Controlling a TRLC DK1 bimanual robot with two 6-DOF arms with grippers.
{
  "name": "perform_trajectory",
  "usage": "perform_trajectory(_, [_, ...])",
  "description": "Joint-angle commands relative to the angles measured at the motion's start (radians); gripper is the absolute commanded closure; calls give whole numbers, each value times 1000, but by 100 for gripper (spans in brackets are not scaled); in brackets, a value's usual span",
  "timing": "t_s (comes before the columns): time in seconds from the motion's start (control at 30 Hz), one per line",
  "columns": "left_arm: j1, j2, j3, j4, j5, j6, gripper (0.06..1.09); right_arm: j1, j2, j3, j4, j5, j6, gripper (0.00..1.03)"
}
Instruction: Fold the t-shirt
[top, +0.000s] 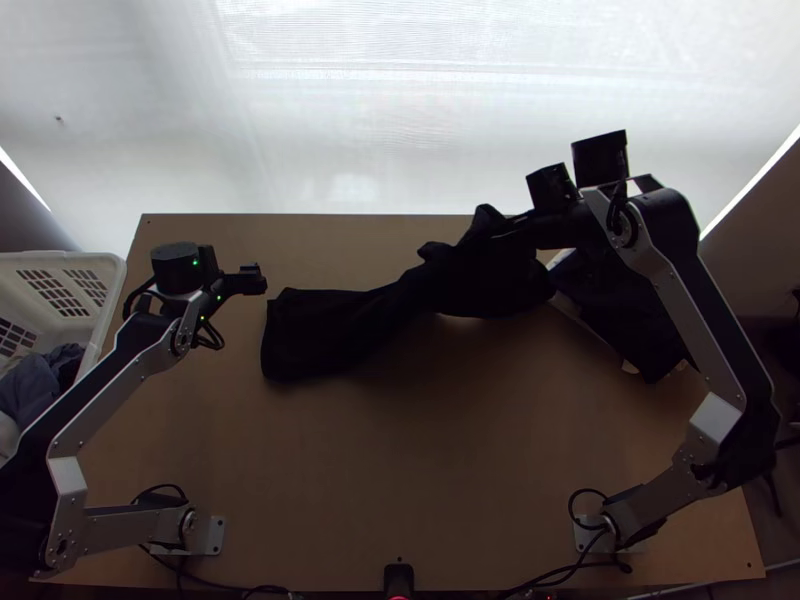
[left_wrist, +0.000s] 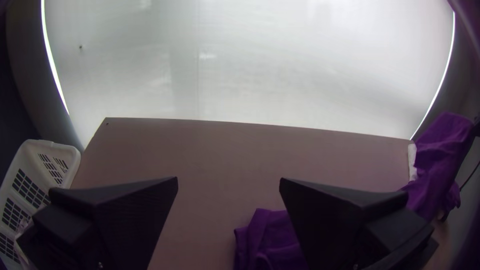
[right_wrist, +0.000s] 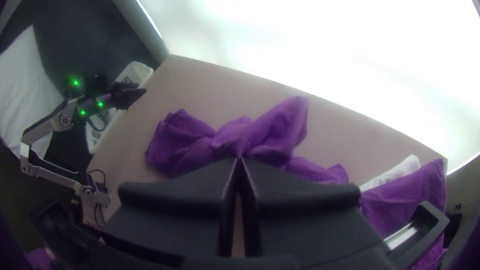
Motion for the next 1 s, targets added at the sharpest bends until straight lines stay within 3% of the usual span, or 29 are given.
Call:
perform_trajectory(0.0, [16,-30,-45,11,12,82,10,68,-68,2,20,1,-1,100])
perform_trajectory(0.2, [-5,-53,-49,21,29,28,10,157,-85,168,124,-1,44,100])
perform_trajectory(0.3, [-17,-55,-48,24,28,-22,10,278,-51,255,147,1,51,100])
perform_trajectory(0.5, [-26,-61,-31,54,28,-121,10,574,-27,326,119,2,-104,100])
perform_trajectory(0.57, [-31,-62,-32,54,28,-139,10,592,-33,384,121,2,-78,100])
perform_trajectory(0.73, [-46,-56,-49,68,28,-150,10,402,-79,422,219,4,68,100])
perform_trajectory(0.97, [-40,-78,-83,70,26,-141,10,115,-163,200,219,4,60,100])
